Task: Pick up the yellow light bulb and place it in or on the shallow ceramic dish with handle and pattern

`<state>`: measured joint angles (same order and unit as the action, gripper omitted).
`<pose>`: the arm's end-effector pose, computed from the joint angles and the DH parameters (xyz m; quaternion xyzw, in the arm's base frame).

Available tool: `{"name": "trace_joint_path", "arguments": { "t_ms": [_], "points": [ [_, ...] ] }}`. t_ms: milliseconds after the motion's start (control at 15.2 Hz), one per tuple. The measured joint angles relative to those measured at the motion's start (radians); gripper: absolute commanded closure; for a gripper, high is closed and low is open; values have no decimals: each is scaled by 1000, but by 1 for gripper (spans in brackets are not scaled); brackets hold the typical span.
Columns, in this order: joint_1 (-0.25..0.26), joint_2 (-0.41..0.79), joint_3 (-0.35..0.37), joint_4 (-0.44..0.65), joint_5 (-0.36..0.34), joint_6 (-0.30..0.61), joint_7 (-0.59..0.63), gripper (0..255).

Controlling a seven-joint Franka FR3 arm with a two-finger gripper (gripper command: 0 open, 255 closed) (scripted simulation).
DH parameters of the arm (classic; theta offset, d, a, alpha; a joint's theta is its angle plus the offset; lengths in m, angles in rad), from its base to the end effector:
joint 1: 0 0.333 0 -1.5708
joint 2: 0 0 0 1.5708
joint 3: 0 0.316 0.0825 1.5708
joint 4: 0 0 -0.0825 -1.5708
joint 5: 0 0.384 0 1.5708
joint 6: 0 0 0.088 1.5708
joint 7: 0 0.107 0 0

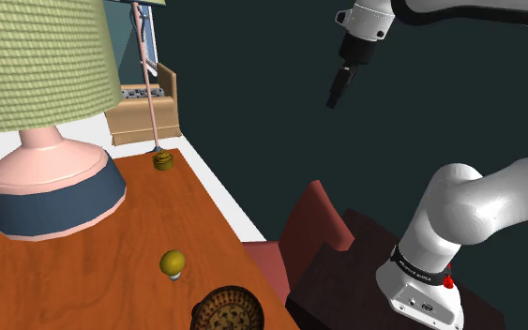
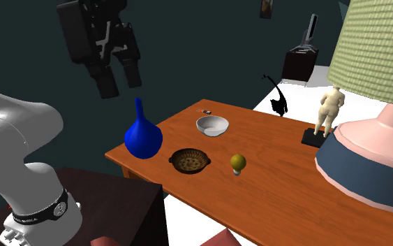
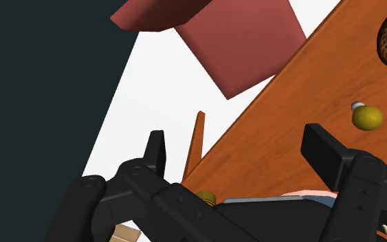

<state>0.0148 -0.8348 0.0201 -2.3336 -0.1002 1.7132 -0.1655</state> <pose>0.3070 0.0038 0.6309 0.9877 0.0986 0.1026 0.0646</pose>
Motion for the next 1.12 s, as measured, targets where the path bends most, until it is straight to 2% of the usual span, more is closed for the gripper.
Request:
{"name": "trace_joint_path", "arguments": {
  "t_ms": [132,528,924,1122],
  "points": [
    [2,6,5,-6,3,10,5,0],
    [31,102,82,-53,41,122,85,0],
    [58,247,172,-67,71,251,179,0],
    [64,340,214,-40,74,304,223,0]
  ]
}}
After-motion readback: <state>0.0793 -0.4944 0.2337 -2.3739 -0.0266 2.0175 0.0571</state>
